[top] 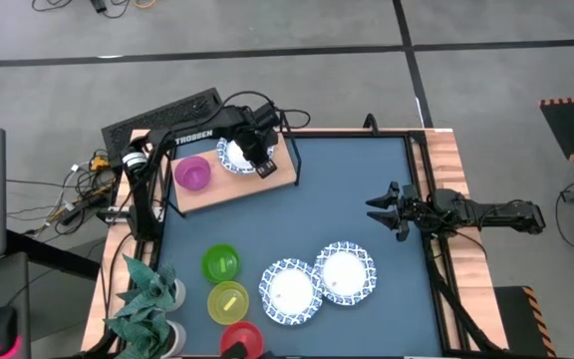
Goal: Place and stack bowls onto a shelf
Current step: Stack the left white-blue bowl on top of the other white-blue bowls on the shelf
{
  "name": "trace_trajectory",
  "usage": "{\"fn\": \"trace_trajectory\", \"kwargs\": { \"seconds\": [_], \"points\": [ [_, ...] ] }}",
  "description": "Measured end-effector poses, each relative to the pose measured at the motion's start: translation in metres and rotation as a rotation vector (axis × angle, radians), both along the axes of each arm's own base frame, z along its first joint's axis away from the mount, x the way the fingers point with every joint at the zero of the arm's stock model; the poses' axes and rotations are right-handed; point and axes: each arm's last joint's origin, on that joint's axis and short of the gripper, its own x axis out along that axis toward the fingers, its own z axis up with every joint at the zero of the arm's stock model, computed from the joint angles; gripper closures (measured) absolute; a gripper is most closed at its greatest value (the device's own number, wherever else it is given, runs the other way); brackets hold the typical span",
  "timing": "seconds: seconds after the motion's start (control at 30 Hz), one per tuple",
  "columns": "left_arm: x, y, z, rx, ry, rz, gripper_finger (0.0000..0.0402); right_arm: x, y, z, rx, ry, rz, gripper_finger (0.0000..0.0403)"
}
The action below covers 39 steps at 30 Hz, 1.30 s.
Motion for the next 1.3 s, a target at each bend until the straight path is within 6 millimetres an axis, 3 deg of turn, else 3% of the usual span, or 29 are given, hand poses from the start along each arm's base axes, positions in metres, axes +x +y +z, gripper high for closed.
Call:
{"fn": "trace_trajectory", "kwargs": {
  "seconds": [0.17,0.33,0.43,0.6,0.73,0.87,1.03,1.3],
  "points": [
    [0.003,-0.006,0.009,-0.047,-0.037,0.028,0.0401,0.0,0.0,0.0,-0.001,0.0,0.0,0.0183],
    [0.019,-0.034,0.033,-0.155,-0.119,-0.089,0.0401,0.0,0.0,0.0,0.006,0.0,0.0,0.0183],
    [0.032,-0.067,0.042,-0.214,-0.14,-0.195,0.0401,0.0,0.0,0.0,0.006,0.0,0.0,0.0183],
    [0.041,-0.135,0.041,-0.241,-0.03,-0.388,0.0401,0.0,0.0,0.0,0.006,0.0,0.0,0.0183],
    [0.046,-0.185,0.04,-0.149,0.014,-0.551,0.0389,0.0,0.0,0.0,0.006,0.0,0.001,0.0183],
    [0.052,-0.22,0.041,-0.038,-0.014,-0.647,0.0351,0.0,0.0,0.0,0.006,0.0,0.001,0.0183],
    [0.063,-0.239,0.034,-0.004,-0.1,-0.659,0.0284,0.0,0.0,0.0,0.006,0.0,0.001,0.0183],
    [0.061,-0.243,-0.018,-0.114,-0.089,-0.566,0.0194,0.0,0.0,0.0,-0.002,0.001,0.0,0.0183]
  ]
}}
